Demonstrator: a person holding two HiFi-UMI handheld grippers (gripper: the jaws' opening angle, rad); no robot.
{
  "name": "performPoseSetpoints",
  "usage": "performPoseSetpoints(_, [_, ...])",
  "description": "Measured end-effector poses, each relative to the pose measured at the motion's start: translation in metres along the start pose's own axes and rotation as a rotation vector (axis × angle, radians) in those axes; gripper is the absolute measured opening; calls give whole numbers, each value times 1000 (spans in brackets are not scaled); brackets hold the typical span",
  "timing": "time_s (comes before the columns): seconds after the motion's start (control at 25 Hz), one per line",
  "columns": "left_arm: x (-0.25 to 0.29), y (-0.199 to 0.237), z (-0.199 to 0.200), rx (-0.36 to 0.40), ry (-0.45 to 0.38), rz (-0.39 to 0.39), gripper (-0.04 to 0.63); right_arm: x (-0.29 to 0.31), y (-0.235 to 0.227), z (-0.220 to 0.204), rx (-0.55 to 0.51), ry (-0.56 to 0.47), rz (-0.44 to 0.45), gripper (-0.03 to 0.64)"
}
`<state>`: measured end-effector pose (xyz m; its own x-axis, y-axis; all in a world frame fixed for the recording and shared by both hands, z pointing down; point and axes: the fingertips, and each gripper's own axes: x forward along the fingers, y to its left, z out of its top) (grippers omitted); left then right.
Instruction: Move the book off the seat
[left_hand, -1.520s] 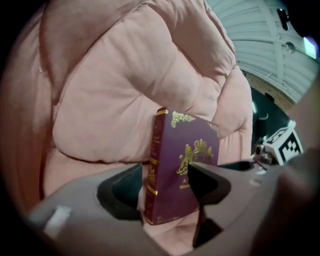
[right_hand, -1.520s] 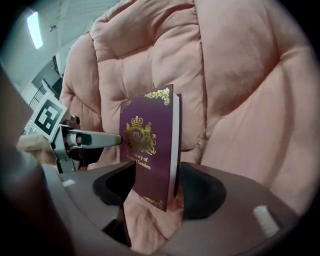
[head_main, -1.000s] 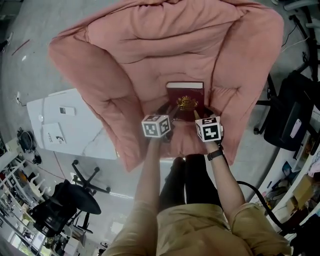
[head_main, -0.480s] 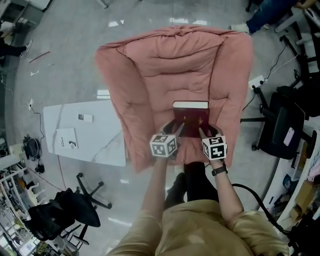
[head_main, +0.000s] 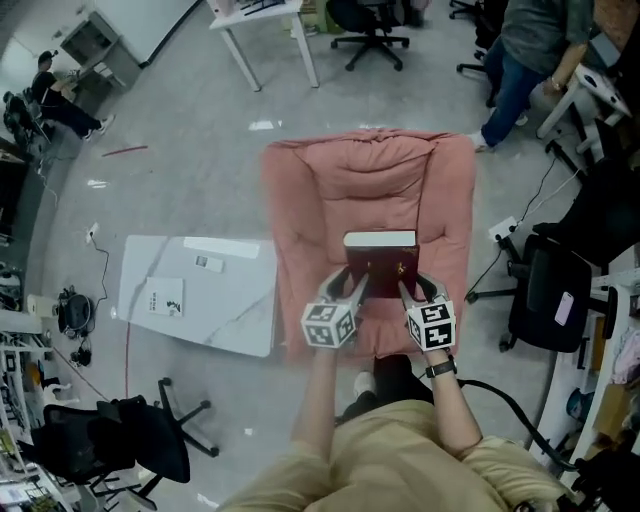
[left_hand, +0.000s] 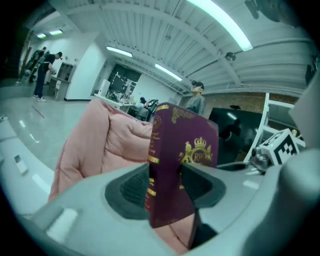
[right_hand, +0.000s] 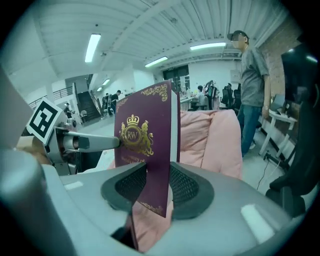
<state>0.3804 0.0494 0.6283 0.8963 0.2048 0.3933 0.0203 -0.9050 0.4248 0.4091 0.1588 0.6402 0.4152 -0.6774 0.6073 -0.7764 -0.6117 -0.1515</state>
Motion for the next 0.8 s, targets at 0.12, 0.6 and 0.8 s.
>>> performPoseSetpoints(0.12, [-46, -24, 27, 37, -61, 2, 196, -41, 28, 24, -30, -67, 9, 146])
performPoseSetpoints(0.6, [-199, -99, 128, 185, -283, -1, 186, -179, 121, 123, -176, -345, 19, 144])
performPoseSetpoints(0.8, [-251, -127, 147, 241, -353, 6, 183, -226, 151, 140, -215, -431, 36, 144])
